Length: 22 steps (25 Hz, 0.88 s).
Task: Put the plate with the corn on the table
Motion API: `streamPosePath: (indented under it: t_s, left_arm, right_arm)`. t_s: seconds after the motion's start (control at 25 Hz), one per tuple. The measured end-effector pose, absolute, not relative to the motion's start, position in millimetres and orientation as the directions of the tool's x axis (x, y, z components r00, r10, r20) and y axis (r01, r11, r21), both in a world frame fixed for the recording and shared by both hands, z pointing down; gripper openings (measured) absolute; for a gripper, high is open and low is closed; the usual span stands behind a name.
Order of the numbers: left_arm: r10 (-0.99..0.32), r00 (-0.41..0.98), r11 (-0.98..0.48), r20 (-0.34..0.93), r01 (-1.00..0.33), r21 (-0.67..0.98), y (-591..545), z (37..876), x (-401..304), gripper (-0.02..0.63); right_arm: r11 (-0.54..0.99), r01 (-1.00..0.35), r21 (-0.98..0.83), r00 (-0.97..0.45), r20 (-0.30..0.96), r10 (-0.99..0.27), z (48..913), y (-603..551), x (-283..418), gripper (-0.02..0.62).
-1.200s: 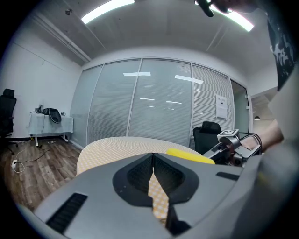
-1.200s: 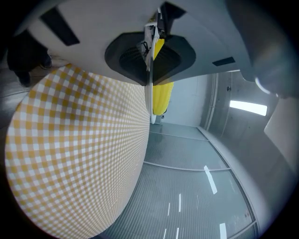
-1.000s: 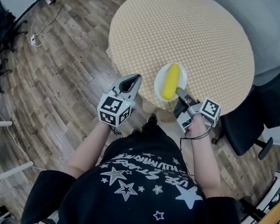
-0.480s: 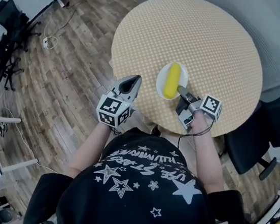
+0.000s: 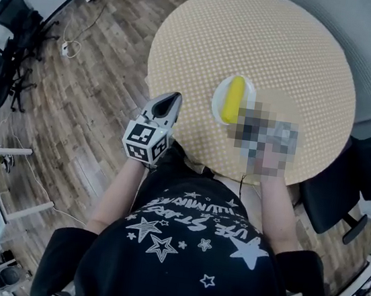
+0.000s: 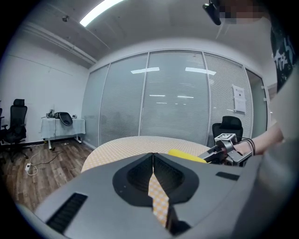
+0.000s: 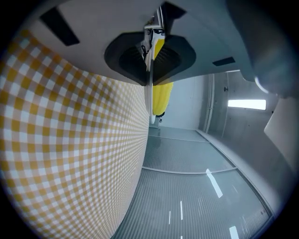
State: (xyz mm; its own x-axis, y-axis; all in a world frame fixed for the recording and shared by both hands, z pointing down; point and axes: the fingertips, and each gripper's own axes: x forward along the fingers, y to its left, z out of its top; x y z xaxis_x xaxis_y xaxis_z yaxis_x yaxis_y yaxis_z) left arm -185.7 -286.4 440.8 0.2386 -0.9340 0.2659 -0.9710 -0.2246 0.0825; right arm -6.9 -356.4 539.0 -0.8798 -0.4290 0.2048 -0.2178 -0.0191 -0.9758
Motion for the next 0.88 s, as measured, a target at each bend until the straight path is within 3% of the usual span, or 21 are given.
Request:
streamPosePath:
  t_s: [0.88]
  left_arm:
    - [-0.798, 0.501, -0.474, 0.336, -0.865, 0.164, -430.9, 479.0, -219.9, 0.009]
  right_arm:
    - [-0.098, -0.257, -0.961, -0.767, 0.265, -0.585, 564.5, -478.2, -63.2, 0.044]
